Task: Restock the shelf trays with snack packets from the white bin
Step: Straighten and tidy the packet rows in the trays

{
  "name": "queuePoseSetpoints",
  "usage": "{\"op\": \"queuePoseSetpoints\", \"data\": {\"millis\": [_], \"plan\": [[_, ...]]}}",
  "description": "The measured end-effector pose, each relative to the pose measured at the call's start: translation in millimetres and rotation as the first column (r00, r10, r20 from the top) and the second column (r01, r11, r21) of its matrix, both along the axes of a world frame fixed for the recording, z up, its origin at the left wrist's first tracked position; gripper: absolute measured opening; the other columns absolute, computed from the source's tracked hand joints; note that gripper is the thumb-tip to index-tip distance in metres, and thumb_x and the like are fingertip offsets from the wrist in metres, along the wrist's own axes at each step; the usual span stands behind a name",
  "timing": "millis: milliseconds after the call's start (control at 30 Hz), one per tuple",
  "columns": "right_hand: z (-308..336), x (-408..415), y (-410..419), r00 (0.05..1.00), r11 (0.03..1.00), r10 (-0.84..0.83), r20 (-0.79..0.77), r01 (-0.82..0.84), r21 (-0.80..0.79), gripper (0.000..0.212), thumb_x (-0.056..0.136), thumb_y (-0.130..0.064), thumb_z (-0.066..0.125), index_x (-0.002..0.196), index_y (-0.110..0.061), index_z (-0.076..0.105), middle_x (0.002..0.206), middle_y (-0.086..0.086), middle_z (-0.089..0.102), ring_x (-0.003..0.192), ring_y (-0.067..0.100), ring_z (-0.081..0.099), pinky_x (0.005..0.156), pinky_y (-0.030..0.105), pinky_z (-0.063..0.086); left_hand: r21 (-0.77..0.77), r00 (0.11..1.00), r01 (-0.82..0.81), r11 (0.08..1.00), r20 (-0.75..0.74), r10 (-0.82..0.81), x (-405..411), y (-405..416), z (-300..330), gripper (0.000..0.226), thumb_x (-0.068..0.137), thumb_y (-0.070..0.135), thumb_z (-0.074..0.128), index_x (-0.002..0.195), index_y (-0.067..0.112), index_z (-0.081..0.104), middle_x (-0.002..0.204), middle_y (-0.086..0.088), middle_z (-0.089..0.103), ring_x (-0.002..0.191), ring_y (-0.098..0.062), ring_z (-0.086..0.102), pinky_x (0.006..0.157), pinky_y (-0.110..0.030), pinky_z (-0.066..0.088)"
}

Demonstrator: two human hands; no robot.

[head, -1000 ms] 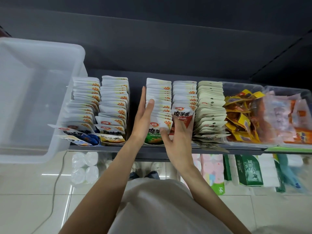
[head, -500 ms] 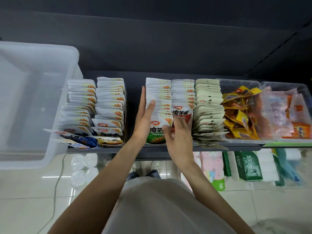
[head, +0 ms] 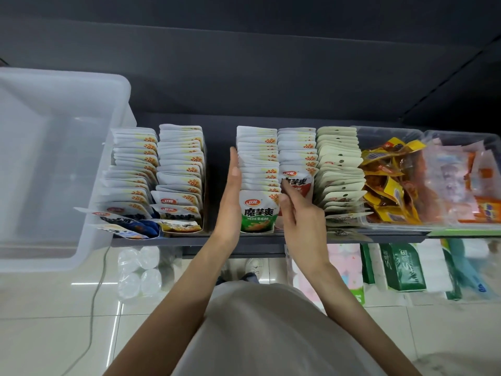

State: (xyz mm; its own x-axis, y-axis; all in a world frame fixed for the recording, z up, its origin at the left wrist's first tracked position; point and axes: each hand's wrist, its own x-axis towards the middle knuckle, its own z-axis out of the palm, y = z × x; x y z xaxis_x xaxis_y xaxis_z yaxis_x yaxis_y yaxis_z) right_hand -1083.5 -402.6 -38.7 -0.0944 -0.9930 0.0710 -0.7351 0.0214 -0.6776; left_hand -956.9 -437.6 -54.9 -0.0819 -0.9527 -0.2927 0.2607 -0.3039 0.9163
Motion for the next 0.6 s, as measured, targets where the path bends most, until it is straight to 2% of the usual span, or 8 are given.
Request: {"op": "queuePoseSetpoints", "data": {"millis": [67, 167, 300, 367, 433, 500, 567, 600], "plan": [[-1, 6, 0, 1.0, 1.0, 0.007, -0.015, -0.008, -0.012, 0.04, 0.096, -0.022, 0.039, 0.128, -0.007, 0.057, 0.092, 0.012, 0.071, 0.079, 0.029, 0.066, 0.079, 0.036, 0.052, -0.031, 1.0, 0.021, 0.999, 0.018, -0.021, -2, 2, -1, 0.072, 0.089, 0.061, 0.035, 0.15, 0.029, 0.015, 0.149, 0.003, 0.037, 0.129, -0.008, 0.045, 0.093, -0.016, 0.045], [-2, 8, -1, 1.0, 1.0, -0.005, -0.03, 0.004, -0.029, 0.04, 0.094, -0.019, 0.04, 0.128, -0.005, 0.057, 0.092, 0.013, 0.072, 0.08, 0.028, 0.066, 0.084, 0.039, 0.051, -0.051, 0.999, 0.036, 0.998, 0.013, -0.036, -2, 1, 1, 0.069, 0.09, 0.057, 0.03, 0.15, 0.03, 0.011, 0.15, 0.006, 0.035, 0.128, -0.003, 0.045, 0.09, -0.011, 0.044], [-1, 8, 0, 1.0, 1.0, 0.004, -0.012, -0.004, 0.0, 0.045, 0.097, -0.028, 0.037, 0.133, -0.008, 0.053, 0.096, 0.012, 0.071, 0.087, 0.031, 0.065, 0.082, 0.039, 0.051, -0.026, 0.999, 0.017, 1.0, 0.032, -0.017, 1, 1, 5, 0.09, 0.079, 0.076, 0.041, 0.15, 0.035, 0.004, 0.156, 0.012, 0.019, 0.137, -0.003, 0.032, 0.109, -0.028, 0.034], [-2, 7, 3, 1.0, 1.0, 0.011, 0.011, -0.011, 0.018, 0.053, 0.096, -0.04, 0.032, 0.137, -0.011, 0.049, 0.103, 0.01, 0.07, 0.099, 0.032, 0.063, 0.085, 0.042, 0.053, -0.005, 0.998, -0.003, 1.0, 0.057, 0.003, 2, 5, 4, 0.074, 0.09, 0.066, 0.03, 0.15, 0.034, 0.002, 0.152, 0.021, 0.016, 0.128, 0.012, 0.035, 0.103, -0.017, 0.037], [-3, 5, 5, 0.999, 0.998, 0.018, 0.047, -0.02, 0.054, 0.061, 0.093, -0.049, 0.027, 0.14, -0.015, 0.044, 0.115, 0.006, 0.067, 0.112, 0.028, 0.059, 0.089, 0.044, 0.052, -0.001, 1.0, -0.013, 1.0, 0.0, 0.013, 1, 14, 2, 0.048, 0.1, 0.046, 0.016, 0.146, 0.036, 0.011, 0.136, 0.031, 0.034, 0.104, 0.026, 0.045, 0.083, -0.003, 0.041], [-5, 2, 6, 0.996, 0.996, 0.026, 0.081, -0.033, 0.082, 0.064, 0.09, -0.053, 0.027, 0.143, -0.019, 0.039, 0.125, 0.003, 0.062, 0.119, 0.024, 0.055, 0.092, 0.044, 0.051, 0.026, 1.0, -0.007, 1.0, -0.015, 0.008, 1, 23, 1, 0.051, 0.098, 0.053, 0.02, 0.146, 0.037, 0.014, 0.138, 0.032, 0.037, 0.113, 0.02, 0.044, 0.092, -0.008, 0.039], [-6, -1, 6, 0.992, 0.993, 0.037, 0.118, -0.049, 0.103, 0.064, 0.09, -0.054, 0.029, 0.145, -0.022, 0.035, 0.132, 0.0, 0.057, 0.123, 0.022, 0.052, 0.096, 0.043, 0.048, 0.046, 0.998, -0.007, 0.999, 0.057, 0.004, 1, 23, 1, 0.068, 0.09, 0.064, 0.025, 0.149, 0.036, 0.005, 0.154, 0.018, 0.02, 0.134, 0.005, 0.029, 0.113, -0.026, 0.028], [-5, -1, 6, 0.99, 0.993, 0.044, 0.133, -0.058, 0.107, 0.063, 0.09, -0.054, 0.031, 0.145, -0.023, 0.033, 0.134, -0.001, 0.055, 0.124, 0.022, 0.05, 0.099, 0.044, 0.047, 0.058, 0.998, 0.015, 0.998, 0.066, -0.018, 0, 22, 5, 0.073, 0.087, 0.069, 0.027, 0.149, 0.037, 0.004, 0.156, 0.014, 0.016, 0.139, -0.002, 0.024, 0.116, -0.035, 0.022]]}}
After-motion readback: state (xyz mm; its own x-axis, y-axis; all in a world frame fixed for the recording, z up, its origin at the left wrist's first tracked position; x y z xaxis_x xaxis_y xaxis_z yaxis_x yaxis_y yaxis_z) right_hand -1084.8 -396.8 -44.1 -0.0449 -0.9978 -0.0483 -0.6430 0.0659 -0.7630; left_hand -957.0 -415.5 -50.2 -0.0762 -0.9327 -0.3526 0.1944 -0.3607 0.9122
